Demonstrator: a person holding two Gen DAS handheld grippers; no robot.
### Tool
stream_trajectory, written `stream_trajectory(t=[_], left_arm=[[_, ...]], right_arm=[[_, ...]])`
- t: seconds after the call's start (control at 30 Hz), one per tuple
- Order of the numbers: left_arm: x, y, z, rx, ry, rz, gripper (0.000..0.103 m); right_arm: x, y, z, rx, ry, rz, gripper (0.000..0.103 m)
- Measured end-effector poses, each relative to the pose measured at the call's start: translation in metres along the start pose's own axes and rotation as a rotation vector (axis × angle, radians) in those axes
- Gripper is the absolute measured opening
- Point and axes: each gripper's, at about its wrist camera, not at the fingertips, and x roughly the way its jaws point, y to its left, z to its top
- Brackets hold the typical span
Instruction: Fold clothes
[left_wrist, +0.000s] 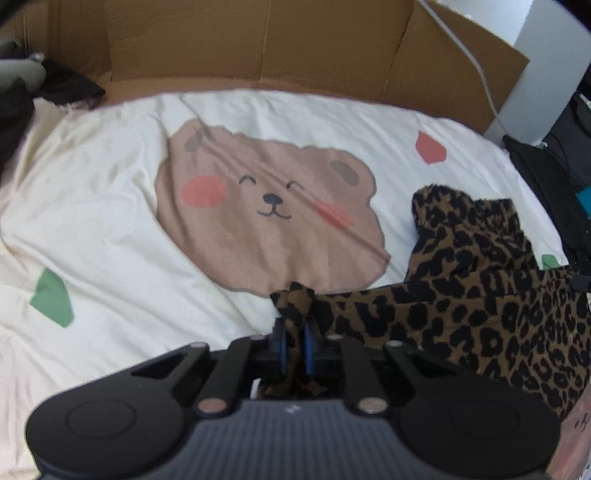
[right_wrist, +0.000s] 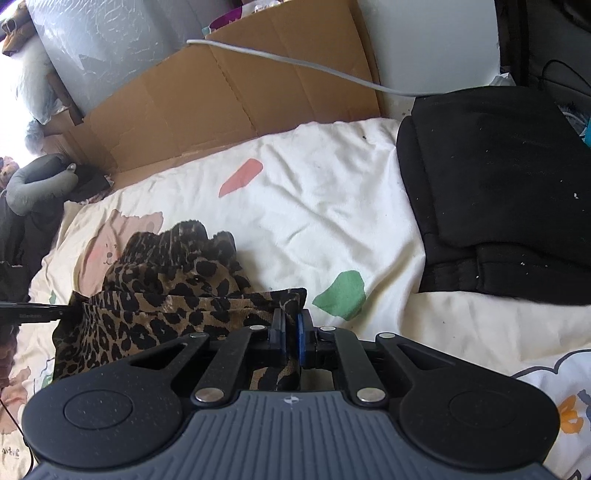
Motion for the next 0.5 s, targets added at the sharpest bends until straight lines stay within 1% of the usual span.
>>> stream_trajectory(t=[0.1, 0.23, 0.33, 0.43, 0.5], left_arm=[[-0.022, -0.002, 0.001, -0.021, -0.046, 0.01, 0.009], [-0.048, -0.005, 0.003, -0.049, -0.106, 0.019, 0.009], [-0.067, -0.011, 0.008, -0.05, -0.172, 0.028, 0.009], [-0.078, -0.014, 0.015, -0.058, -0.217, 0.028, 0.009], [-0.079, -0.014, 0.019, -0.058, -0.224, 0.028, 0.009]], right_arm=[[-0.011, 0.003, 0.0, 0.041, -0.032, -0.004, 0.004], [-0.027, 0.013, 0.001, 0.03, -0.074, -0.013, 0.004], [-0.039, 0.014, 0.005, 0.04, -0.106, -0.013, 0.004], [-0.045, 0.015, 0.011, 0.05, -0.132, -0.013, 0.004], [-0.045, 0.016, 0.015, 0.053, -0.139, -0.017, 0.004]])
